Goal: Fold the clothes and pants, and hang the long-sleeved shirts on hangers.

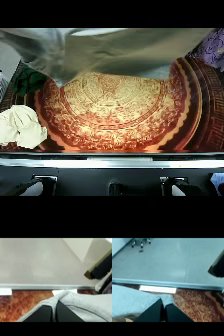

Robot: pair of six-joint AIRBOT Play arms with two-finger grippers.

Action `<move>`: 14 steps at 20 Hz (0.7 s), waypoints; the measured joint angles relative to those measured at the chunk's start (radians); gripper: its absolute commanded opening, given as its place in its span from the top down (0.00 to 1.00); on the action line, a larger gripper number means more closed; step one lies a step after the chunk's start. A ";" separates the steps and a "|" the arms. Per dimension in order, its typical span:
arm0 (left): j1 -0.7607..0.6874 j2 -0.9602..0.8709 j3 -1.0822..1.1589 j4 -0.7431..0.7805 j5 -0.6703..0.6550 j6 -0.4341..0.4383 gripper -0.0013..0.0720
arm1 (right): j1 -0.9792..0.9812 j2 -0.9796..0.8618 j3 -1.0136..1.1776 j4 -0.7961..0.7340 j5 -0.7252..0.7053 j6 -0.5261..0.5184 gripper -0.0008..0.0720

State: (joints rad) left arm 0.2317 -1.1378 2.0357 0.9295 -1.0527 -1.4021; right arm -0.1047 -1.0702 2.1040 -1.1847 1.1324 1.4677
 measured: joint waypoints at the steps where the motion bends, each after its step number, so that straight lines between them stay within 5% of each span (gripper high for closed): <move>1: 0.000 0.064 -0.021 0.021 -0.002 -0.014 0.96 | 0.001 0.054 0.008 -0.023 0.005 0.017 0.94; 8: 0.000 0.357 -0.109 0.240 0.004 -0.163 0.96 | 0.002 0.236 0.024 -0.226 0.079 0.183 0.94; 14: -0.042 0.214 -0.158 0.175 -0.060 -0.142 0.96 | 0.002 0.056 -0.010 -0.275 0.269 0.217 0.94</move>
State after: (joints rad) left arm 0.1898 -0.9241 1.8778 1.1042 -1.1126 -1.5436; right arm -0.1024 -1.0145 2.0937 -1.4601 1.4017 1.6844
